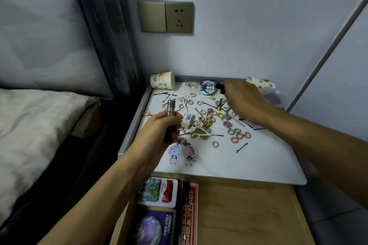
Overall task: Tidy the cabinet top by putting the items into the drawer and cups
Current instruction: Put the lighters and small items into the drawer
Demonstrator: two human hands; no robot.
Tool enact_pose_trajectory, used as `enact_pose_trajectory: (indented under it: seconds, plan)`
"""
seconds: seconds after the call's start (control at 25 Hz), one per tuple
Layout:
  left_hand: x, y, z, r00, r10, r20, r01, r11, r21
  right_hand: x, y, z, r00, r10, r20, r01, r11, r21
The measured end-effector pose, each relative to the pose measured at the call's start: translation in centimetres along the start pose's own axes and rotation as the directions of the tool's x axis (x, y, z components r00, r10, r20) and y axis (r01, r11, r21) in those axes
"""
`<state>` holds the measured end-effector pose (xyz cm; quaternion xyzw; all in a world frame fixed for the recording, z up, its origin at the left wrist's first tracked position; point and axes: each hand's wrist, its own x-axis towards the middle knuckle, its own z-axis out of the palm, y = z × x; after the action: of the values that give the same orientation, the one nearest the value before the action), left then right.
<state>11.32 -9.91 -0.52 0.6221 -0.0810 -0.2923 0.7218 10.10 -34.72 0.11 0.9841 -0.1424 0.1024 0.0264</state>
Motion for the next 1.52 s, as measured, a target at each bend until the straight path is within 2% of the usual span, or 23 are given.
enact_pose_trajectory:
  seconds: [0.04, 0.08, 0.16, 0.24, 0.32, 0.4, 0.52, 0.8, 0.88, 1.0, 1.16, 1.2, 1.36, 1.52]
  plan:
    - [-0.9, -0.2, 0.3, 1.000, -0.017, 0.023, 0.018, 0.999, -0.030, -1.6, -0.9, -1.3, 1.000, -0.010, -0.002, 0.010, 0.985, 0.174]
    - [-1.8, -0.5, 0.6, 0.999, -0.032, 0.044, 0.034, 0.998, -0.047, -3.7, -1.9, -2.5, 0.999, -0.002, 0.041, -0.015, 0.919, 0.395]
    - [-3.9, -1.3, 1.3, 0.995, -0.058, 0.080, 0.063, 0.996, -0.059, -8.9, -4.0, -4.4, 0.984, 0.001, 0.180, -0.140, 0.630, 0.764]
    - [-5.3, -2.4, 1.7, 0.990, -0.079, 0.113, 0.084, 0.995, -0.046, -13.6, -5.6, -4.9, 0.955, -0.018, 0.296, -0.268, 0.373, 0.888]
    - [-6.4, -3.7, 2.0, 0.985, -0.095, 0.144, 0.096, 0.995, 0.003, -16.5, -6.5, -4.2, 0.930, -0.041, 0.364, -0.344, 0.244, 0.907]
    - [-7.4, -4.9, 2.2, 0.982, -0.103, 0.159, 0.093, 0.993, 0.070, -18.2, -7.1, -3.0, 0.915, -0.061, 0.399, -0.378, 0.219, 0.900]
    - [-8.2, -5.9, 2.6, 0.983, -0.100, 0.155, 0.084, 0.991, 0.106, -18.9, -7.8, -1.7, 0.910, -0.076, 0.408, -0.379, 0.249, 0.891]
    - [-7.2, -6.5, 2.5, 0.995, -0.094, 0.019, 0.095, 0.995, -0.033, -18.5, -8.8, 0.0, 0.932, 0.043, 0.360, -0.343, 0.425, 0.837]
    - [-6.9, -6.6, 2.1, 0.994, -0.104, -0.032, 0.103, 0.994, -0.026, -18.0, -8.8, 0.0, 0.905, 0.073, 0.420, -0.417, 0.357, 0.836]
    - [-6.9, -6.5, 2.0, 0.986, -0.160, -0.049, 0.158, 0.987, -0.041, -17.7, -8.7, 0.1, 0.848, 0.100, 0.520, -0.528, 0.101, 0.843]
    - [-7.2, -6.8, 2.0, 0.976, -0.217, 0.005, 0.217, 0.974, -0.058, -18.1, -8.8, 0.5, 0.854, -0.003, 0.520, -0.515, -0.150, 0.844]
    - [-7.3, -6.9, 2.0, 0.972, -0.232, 0.028, 0.234, 0.969, -0.080, -18.2, -8.7, 0.6, 0.852, -0.008, 0.523, -0.518, -0.156, 0.841]
    - [-7.7, -7.1, 2.1, 0.956, -0.277, 0.094, 0.284, 0.957, -0.066, -18.4, -8.1, 0.5, 0.836, 0.061, 0.546, -0.548, 0.021, 0.836]
    - [-7.7, -7.1, 2.0, 0.946, -0.278, 0.170, 0.282, 0.960, 0.000, -18.6, -7.9, 0.7, 0.849, 0.015, 0.528, -0.528, -0.001, 0.849]
